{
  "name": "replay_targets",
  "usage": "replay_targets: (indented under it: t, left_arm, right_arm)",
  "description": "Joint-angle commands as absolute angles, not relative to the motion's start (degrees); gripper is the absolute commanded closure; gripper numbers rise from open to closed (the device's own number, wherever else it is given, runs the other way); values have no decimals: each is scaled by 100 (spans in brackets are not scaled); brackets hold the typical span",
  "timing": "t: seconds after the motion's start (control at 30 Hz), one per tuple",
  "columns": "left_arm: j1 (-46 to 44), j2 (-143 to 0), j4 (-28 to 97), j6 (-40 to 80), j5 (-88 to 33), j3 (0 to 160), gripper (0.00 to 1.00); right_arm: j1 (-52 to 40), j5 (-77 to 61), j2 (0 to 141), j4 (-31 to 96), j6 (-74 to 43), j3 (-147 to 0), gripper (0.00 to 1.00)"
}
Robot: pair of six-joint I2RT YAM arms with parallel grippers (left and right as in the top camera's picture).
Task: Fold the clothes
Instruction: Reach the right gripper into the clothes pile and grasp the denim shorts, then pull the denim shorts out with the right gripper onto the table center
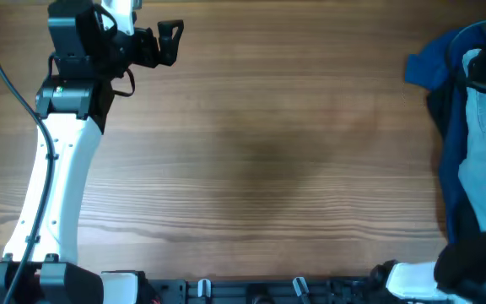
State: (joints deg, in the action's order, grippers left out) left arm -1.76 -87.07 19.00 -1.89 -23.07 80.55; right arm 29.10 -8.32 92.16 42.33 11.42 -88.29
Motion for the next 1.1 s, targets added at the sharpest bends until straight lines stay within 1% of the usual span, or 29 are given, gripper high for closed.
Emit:
replay_targets:
  t: [0.0, 0.1, 0.3, 0.4, 0.67, 0.9, 1.0, 1.07]
  left_arm:
    - [-150, -8820, 2018, -215, -2355, 8160, 0]
    - [-150, -9070, 2377, -215, -2353, 8160, 0]
    - [-150, -9373, 3030, -217, -2290, 8160, 0]
    - [-150, -9386, 3070, -215, -2292, 8160, 0]
    - [-150, -9391, 3076, -215, -2176, 8160, 0]
    - [-150, -9391, 3223, -213, -1892, 8160, 1]
    - [-150, -9391, 3312, -213, -1767, 8160, 3]
    - [-150, -9391, 3393, -215, -1625, 8160, 3]
  right_arm:
    - [2923, -482, 9719, 3844, 1369, -8910, 23]
    - [2923, -301, 10042, 3706, 1404, -8910, 22]
    - [2926, -86, 10193, 3522, 1496, -8908, 22]
    - [2961, 176, 10401, 3234, 1509, -8908, 21]
    - [3083, 104, 10940, 2464, 1496, -8908, 18]
    - [3083, -154, 11533, 1929, 1354, -8908, 21]
    - [3083, -198, 11773, 1734, 1350, -8908, 22]
    - [3083, -272, 11845, 1638, 1328, -8908, 24]
